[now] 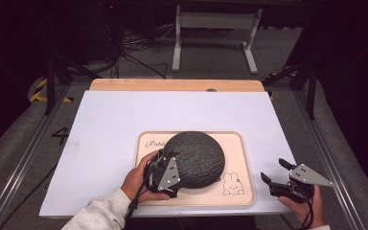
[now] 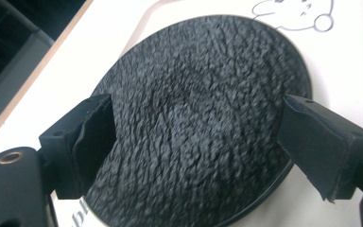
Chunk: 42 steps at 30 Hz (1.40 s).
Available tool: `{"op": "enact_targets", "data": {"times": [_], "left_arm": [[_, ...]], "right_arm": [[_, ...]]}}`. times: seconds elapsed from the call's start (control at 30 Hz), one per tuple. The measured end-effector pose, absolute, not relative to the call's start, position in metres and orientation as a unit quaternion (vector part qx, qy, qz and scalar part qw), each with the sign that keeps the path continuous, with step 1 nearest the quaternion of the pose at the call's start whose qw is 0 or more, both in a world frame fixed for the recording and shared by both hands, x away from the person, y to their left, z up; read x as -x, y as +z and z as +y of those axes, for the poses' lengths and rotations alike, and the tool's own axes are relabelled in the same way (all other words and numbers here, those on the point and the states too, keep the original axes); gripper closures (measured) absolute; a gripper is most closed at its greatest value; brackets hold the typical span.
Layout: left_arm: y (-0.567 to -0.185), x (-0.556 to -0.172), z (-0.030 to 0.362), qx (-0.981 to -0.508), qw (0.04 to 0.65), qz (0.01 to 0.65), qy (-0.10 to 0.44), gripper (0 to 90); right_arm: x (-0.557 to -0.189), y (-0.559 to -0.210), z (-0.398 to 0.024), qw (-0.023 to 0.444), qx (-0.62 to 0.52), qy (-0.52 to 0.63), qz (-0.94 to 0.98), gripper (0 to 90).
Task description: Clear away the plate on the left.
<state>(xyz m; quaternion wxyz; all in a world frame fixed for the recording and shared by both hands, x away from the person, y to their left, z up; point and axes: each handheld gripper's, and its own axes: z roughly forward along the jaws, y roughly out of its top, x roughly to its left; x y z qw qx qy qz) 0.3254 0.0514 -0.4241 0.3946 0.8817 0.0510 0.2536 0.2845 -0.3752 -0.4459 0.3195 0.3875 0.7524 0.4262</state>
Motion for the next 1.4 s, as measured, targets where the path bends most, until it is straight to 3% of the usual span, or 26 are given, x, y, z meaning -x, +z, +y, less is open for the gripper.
{"op": "enact_targets", "data": {"times": [0.57,1.4], "left_arm": [[-0.429,-0.347,0.083,-0.895,0.364,0.092,0.239,14.0],[-0.432,-0.355,0.137,-0.896,0.33,0.143,0.261,13.8]], "right_arm": [[-0.285,-0.447,-0.375,0.317,-0.389,0.425,0.753,16.4],[-0.285,-0.447,-0.374,0.316,-0.386,0.423,0.756,16.4]]}}
